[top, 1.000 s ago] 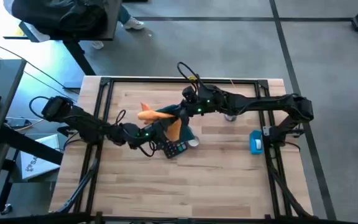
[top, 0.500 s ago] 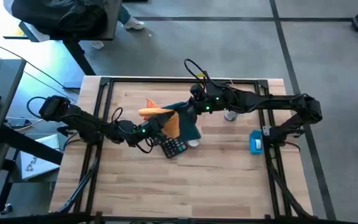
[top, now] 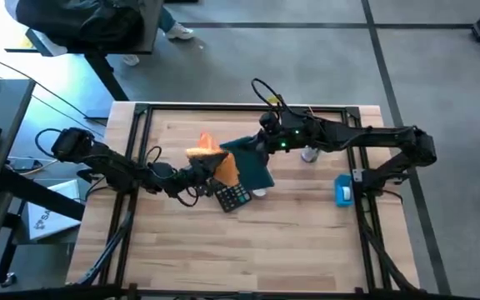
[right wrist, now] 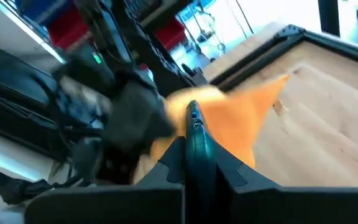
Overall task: Apply microfiber cloth
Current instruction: Wipe the back of the black tablet with the yellow microfiber cloth
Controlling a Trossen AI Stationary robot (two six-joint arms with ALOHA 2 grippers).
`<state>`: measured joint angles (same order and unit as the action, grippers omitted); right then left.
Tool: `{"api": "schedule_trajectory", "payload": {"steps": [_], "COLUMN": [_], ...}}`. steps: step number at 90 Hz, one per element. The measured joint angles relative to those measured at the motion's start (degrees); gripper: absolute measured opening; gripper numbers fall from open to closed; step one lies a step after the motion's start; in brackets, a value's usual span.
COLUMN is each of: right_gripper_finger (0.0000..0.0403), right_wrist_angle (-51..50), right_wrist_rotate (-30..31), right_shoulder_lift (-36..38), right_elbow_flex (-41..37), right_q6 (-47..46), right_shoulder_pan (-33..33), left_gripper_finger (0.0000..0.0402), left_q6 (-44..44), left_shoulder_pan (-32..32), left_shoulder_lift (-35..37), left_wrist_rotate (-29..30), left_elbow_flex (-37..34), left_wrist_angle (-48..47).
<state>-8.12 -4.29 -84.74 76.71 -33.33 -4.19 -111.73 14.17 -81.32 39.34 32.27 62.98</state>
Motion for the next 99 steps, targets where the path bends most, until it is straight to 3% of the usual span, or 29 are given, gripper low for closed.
{"api": "schedule_trajectory", "payload": {"steps": [13, 31, 50, 63, 75, 99], "right_gripper_finger": [0.0, 0.0, 0.0, 0.0, 0.0, 0.0], "right_wrist_angle": [3.3, 3.4, 3.6, 3.2, 3.0, 3.3], "right_wrist_rotate": [1.0, 2.9, 5.2, 5.4, 6.0, 5.3], "right_shoulder_lift": [0.0, 0.0, -0.2, -1.0, -1.1, -1.2], "right_elbow_flex": [0.0, 0.1, 0.2, 0.2, 0.2, 0.1], "right_q6": [0.8, 0.8, 0.7, 0.4, 0.2, 1.4], "right_shoulder_pan": [0.0, 0.0, 0.1, 0.1, 0.1, 0.0], "left_gripper_finger": [0.0, 0.0, 0.0, 0.0, 0.0, 0.0], "left_q6": [2.5, 5.0, -1.2, -8.3, -8.4, 7.2], "left_shoulder_pan": [0.0, 1.6, 0.5, -3.1, -6.3, -6.5], "left_shoulder_lift": [-0.5, -4.0, -4.6, -4.5, -4.5, -5.0], "left_wrist_rotate": [-5.0, -7.1, -1.9, -3.0, -7.2, -20.2], "left_elbow_flex": [0.0, 0.0, -0.1, 0.0, 0.0, 0.1], "left_wrist_angle": [-6.9, -6.1, 4.9, 14.0, 15.4, 4.1]}}
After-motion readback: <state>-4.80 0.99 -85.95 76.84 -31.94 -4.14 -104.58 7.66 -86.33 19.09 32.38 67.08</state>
